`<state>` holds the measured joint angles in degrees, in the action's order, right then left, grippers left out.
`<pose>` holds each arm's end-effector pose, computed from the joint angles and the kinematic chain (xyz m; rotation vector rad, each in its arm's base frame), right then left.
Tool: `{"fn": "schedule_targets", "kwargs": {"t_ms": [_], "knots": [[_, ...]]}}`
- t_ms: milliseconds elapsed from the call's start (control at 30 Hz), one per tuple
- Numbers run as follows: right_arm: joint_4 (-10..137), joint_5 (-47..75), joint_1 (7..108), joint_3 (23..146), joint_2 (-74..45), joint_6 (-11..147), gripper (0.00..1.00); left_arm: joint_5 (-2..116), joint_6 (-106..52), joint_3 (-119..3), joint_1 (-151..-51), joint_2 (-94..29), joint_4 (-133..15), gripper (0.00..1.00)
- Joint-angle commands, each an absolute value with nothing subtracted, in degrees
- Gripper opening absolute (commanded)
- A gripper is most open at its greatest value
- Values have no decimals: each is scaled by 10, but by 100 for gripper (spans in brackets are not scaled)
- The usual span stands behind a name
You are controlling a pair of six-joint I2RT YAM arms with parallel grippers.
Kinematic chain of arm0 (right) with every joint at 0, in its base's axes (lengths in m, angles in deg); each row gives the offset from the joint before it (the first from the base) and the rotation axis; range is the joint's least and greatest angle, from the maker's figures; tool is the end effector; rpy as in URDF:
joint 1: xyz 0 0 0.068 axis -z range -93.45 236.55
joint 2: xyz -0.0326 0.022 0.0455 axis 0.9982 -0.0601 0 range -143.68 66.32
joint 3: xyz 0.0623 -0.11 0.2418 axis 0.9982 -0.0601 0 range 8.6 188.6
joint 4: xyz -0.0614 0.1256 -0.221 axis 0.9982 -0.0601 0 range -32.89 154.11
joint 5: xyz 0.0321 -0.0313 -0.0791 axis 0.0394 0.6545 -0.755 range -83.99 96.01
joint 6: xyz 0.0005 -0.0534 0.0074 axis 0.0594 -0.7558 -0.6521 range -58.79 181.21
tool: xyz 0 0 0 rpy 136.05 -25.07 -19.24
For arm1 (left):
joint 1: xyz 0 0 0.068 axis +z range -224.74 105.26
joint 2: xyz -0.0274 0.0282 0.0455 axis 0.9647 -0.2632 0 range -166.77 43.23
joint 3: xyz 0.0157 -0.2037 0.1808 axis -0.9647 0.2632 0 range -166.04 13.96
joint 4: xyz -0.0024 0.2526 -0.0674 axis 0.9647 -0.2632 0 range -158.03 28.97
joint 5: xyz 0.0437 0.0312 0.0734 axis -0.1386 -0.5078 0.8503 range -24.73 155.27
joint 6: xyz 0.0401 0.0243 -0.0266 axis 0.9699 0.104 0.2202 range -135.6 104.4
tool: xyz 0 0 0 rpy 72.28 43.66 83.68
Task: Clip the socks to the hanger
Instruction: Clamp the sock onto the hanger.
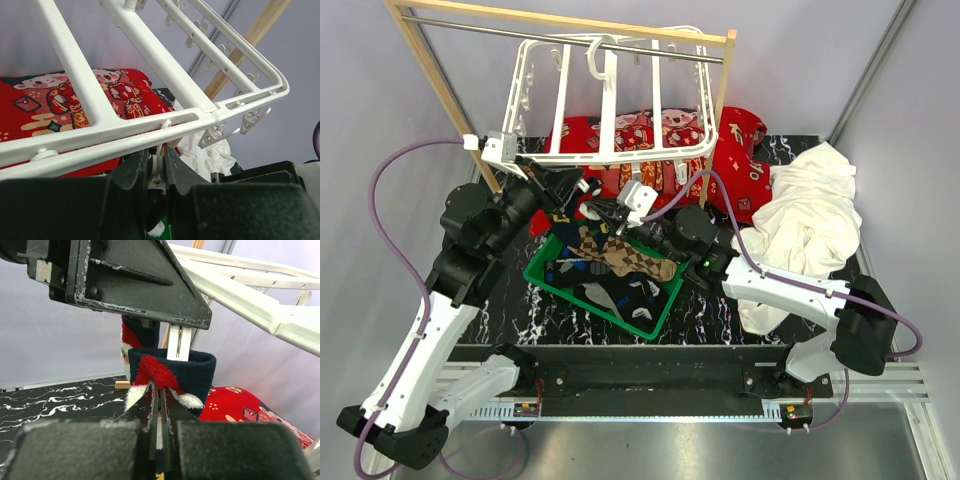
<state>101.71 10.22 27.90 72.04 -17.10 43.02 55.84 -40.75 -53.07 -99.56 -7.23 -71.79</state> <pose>0.1772 0.2959 0.3816 -0.8523 0.9701 0.6542 0.1592 -0.0801 0.4555 0.1344 1.5200 -0.8242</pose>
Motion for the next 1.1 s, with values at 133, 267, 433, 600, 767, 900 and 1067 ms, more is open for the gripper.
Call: {"fn": "schedule_targets", "kwargs": {"t_ms": [133, 267, 433, 600, 767, 900, 1067], "knots": [[1035, 114, 285, 757, -172, 415, 0, 522, -406, -557, -995, -78, -732, 6], [1032, 117, 285, 762, -172, 413, 0, 521, -406, -557, -995, -78, -732, 14], [1030, 121, 285, 765, -172, 410, 0, 530, -402, -559, -995, -77, -734, 36], [1030, 121, 285, 767, -172, 408, 9, 552, -398, -564, -995, -73, -737, 62], [1030, 120, 285, 760, -167, 409, 31, 569, -393, -570, -995, -71, -739, 73], [1031, 115, 285, 739, -147, 414, 48, 581, -392, -571, -995, -70, -740, 78], [1028, 94, 285, 694, -106, 420, 63, 592, -385, -571, -995, -67, -742, 82]]}}
